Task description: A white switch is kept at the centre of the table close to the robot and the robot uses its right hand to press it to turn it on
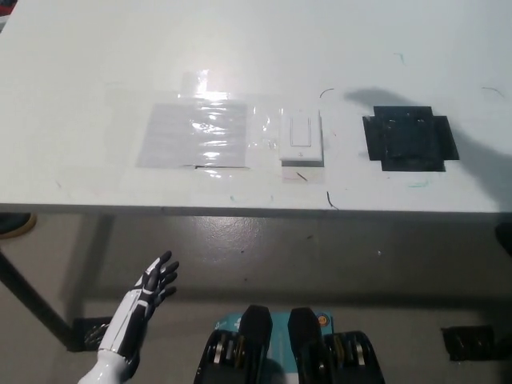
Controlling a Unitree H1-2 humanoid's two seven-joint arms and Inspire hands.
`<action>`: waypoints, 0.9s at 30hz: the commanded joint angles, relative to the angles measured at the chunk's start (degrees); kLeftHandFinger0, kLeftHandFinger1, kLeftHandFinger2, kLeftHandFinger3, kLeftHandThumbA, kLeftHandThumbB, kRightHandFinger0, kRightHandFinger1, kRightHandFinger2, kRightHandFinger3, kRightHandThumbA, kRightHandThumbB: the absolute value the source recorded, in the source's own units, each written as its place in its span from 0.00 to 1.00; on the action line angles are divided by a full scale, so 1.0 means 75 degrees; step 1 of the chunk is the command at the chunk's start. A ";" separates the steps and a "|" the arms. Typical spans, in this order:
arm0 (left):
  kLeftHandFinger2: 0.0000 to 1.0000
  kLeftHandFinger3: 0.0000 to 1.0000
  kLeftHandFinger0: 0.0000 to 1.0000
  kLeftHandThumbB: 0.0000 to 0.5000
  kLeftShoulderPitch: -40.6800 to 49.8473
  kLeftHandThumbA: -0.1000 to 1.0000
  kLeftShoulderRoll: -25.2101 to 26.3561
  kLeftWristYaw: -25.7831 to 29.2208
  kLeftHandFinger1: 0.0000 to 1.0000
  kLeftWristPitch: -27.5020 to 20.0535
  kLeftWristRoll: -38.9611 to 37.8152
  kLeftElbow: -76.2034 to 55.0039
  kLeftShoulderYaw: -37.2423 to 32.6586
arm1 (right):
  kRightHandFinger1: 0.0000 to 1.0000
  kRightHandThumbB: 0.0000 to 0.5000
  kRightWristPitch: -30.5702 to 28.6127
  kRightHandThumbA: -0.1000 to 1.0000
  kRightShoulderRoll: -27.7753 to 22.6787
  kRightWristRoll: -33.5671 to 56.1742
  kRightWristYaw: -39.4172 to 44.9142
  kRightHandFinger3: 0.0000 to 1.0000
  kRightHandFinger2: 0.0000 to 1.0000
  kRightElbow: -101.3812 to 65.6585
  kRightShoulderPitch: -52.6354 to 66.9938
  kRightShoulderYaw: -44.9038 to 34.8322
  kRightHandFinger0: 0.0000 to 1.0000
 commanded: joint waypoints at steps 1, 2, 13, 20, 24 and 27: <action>1.00 1.00 1.00 0.10 -0.0267 1.00 0.0103 -0.0120 1.00 -0.0180 -0.0195 -0.0116 0.0112 | 1.00 0.58 0.0463 1.00 -0.0781 0.1212 0.0413 1.00 1.00 -0.1610 0.0301 -0.1006 1.00; 1.00 1.00 1.00 0.11 -0.0328 1.00 0.0111 -0.0095 1.00 -0.0105 -0.0190 -0.0161 0.0142 | 1.00 0.56 0.0463 1.00 -0.0848 0.1516 0.0377 1.00 1.00 -0.1918 0.0483 -0.1263 1.00; 1.00 1.00 1.00 0.01 -0.0935 1.00 0.0127 -0.0099 1.00 0.0098 -0.0206 -0.0105 0.0188 | 1.00 0.58 0.0463 1.00 -0.1064 0.4644 -0.2277 1.00 1.00 -0.6836 0.4822 -0.4108 1.00; 1.00 1.00 1.00 0.02 -0.0774 1.00 0.0094 -0.0123 1.00 -0.0014 -0.0198 -0.0085 0.0130 | 1.00 0.36 -0.0938 1.00 0.1879 0.3874 -0.2675 1.00 1.00 -0.7884 0.7371 -0.4427 1.00; 1.00 1.00 1.00 0.02 -0.0629 1.00 0.0041 -0.0125 1.00 0.0003 -0.0156 -0.0174 0.0053 | 1.00 0.33 -0.2329 1.00 0.3243 0.3092 -0.2857 1.00 1.00 -0.7162 0.8897 -0.3933 1.00; 1.00 1.00 1.00 0.02 -0.0408 1.00 0.0019 -0.0120 1.00 -0.0051 -0.0122 -0.0196 0.0009 | 1.00 0.22 -0.3709 1.00 0.3892 0.2396 -0.2898 1.00 1.00 -0.5492 0.9697 -0.3519 1.00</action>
